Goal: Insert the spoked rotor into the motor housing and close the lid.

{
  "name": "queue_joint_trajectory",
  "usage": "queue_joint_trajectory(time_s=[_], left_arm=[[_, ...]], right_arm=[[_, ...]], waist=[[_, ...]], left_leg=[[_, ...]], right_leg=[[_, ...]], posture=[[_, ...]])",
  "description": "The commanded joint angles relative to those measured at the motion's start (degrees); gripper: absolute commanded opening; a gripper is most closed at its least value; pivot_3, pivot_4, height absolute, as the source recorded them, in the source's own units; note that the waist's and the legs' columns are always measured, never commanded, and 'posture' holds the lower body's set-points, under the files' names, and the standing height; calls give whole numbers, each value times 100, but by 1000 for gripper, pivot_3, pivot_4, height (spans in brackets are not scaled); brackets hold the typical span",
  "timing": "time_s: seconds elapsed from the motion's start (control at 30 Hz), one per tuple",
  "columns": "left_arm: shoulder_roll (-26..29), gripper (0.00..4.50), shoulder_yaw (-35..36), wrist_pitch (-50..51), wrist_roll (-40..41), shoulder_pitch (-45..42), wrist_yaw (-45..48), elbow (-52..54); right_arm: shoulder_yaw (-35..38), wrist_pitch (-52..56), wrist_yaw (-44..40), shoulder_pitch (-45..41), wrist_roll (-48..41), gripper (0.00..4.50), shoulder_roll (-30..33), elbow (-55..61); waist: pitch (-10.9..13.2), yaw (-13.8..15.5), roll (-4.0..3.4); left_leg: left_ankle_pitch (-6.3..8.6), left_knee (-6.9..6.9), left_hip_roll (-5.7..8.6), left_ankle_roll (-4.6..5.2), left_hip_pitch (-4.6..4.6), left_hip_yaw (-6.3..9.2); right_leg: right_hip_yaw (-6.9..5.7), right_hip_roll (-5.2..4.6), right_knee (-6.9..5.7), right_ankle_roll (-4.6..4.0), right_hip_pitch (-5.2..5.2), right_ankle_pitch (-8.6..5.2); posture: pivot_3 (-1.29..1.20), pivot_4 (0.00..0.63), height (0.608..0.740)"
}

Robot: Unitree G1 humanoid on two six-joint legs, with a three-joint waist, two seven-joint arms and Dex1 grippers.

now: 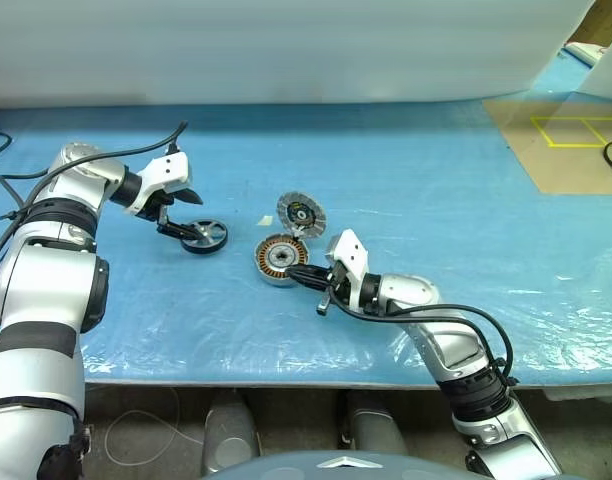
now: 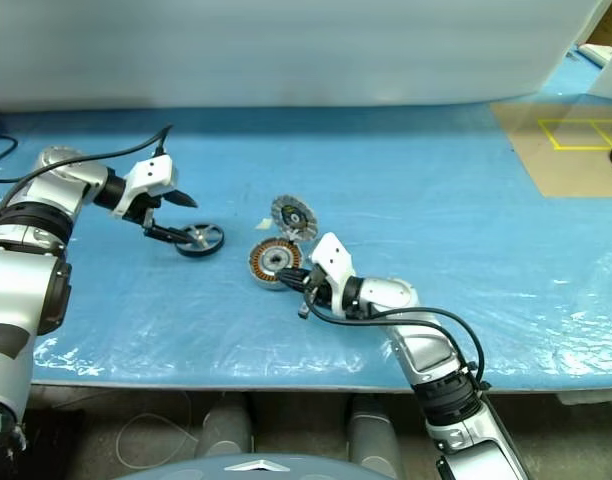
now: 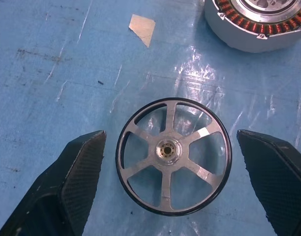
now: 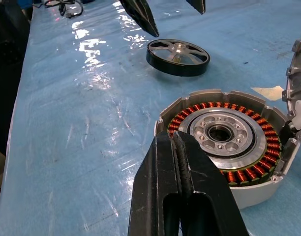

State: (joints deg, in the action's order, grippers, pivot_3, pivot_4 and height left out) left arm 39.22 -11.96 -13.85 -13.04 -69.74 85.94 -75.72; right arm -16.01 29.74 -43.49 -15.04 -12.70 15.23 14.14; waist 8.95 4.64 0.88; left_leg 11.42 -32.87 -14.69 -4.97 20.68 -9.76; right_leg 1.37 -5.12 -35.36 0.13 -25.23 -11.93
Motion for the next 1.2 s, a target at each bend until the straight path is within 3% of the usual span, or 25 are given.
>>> queue_joint_trajectory(time_s=[0.03,1.1,1.2], left_arm=[[27,4500,7,-114,-100,-139,-57,31],[-165,4500,-159,-247,-619,73,-306,-79],[-180,3893,-175,-237,-646,68,-270,-84]], right_arm=[[47,-10,107,21,-121,27,-7,305],[81,211,535,319,-307,27,163,665],[77,202,540,319,-306,0,174,655]], waist=[[0,-1,0],[0,5,0],[0,6,0]], left_leg=[[0,0,1,0,0,0],[3,1,1,-5,0,0],[3,2,1,-5,0,1]], right_leg=[[0,0,1,2,0,1],[0,0,7,16,2,10],[0,0,7,16,2,9]], posture=[[0,150,740],[0,150,740],[0,150,740]])
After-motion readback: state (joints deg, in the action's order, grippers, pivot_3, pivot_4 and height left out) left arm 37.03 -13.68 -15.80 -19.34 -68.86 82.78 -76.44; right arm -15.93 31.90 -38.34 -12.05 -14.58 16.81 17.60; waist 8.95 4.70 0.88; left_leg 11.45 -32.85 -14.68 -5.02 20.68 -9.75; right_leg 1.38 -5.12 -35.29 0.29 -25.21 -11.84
